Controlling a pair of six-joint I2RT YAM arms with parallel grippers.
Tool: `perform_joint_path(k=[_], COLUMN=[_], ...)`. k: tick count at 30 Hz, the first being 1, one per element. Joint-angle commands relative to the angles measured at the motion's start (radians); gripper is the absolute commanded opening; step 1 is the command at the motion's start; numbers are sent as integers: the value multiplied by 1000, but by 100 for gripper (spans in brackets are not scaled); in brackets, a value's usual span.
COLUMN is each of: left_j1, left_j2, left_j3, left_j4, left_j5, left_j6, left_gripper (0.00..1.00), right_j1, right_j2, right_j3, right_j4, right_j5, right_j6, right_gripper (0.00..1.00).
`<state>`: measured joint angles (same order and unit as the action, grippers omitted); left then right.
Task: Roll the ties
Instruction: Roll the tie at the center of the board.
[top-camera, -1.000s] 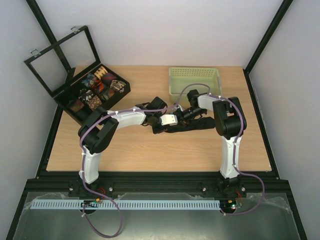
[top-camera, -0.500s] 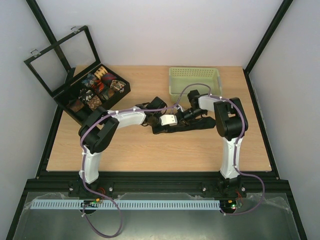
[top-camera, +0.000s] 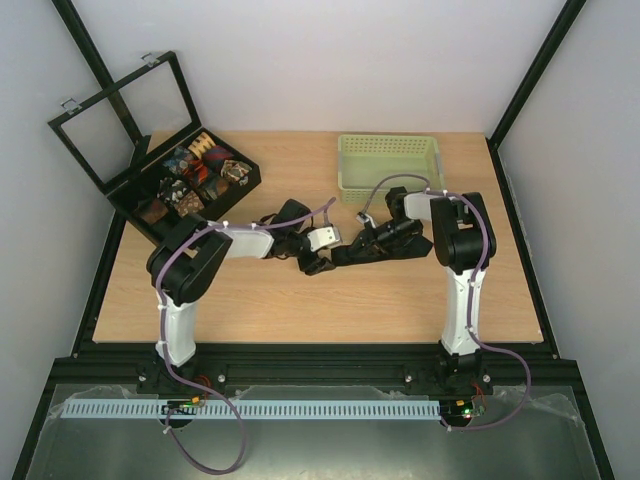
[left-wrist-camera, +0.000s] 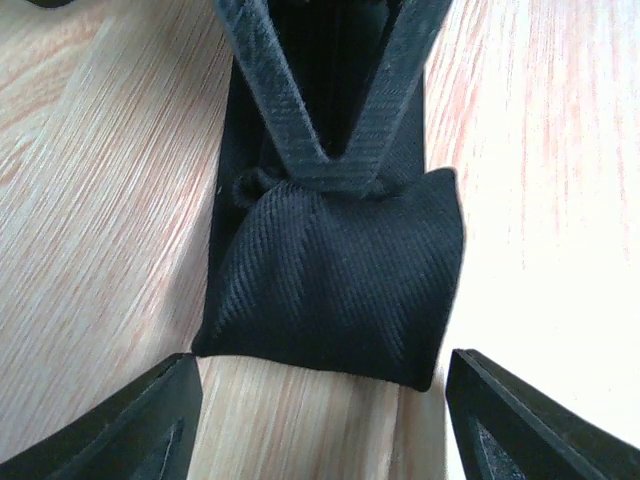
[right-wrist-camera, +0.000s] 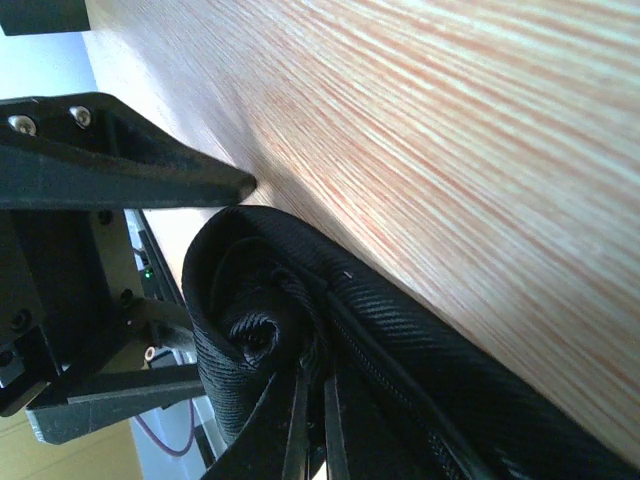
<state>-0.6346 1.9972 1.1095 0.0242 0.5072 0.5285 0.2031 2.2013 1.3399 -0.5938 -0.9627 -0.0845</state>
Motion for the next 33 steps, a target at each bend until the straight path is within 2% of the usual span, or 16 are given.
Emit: perform_joint_path(k=[1, 7, 10, 18, 23, 27, 33], left_j1=[6, 18, 23, -10, -32, -16, -24], left_j2=[-24, 0, 16, 83, 63, 24, -18], left_j3=[-82, -161, -174, -130, -91, -58, -33], left_j4=[271, 493, 544, 485, 286, 52, -136], left_j5=[150, 168, 195, 162, 78, 6, -62], left_j6=[-94, -165, -196, -134, -52, -21, 27], left_gripper=[71, 77, 80, 64, 40, 29, 21], right_j1=[1, 1, -1, -1, 14, 30, -15], right_j2=[65, 80, 85, 95, 75, 15, -54], right_j3=[-1, 10, 11, 16, -18, -78, -31], right_j4=[-61, -74, -78, -88, -62, 2, -62], right_j5=[169, 197, 200, 178, 153, 119, 88], right_j6=[-23, -34, -37, -31, -1, 63, 63], right_gripper=[1, 1, 1, 1, 1, 2, 31])
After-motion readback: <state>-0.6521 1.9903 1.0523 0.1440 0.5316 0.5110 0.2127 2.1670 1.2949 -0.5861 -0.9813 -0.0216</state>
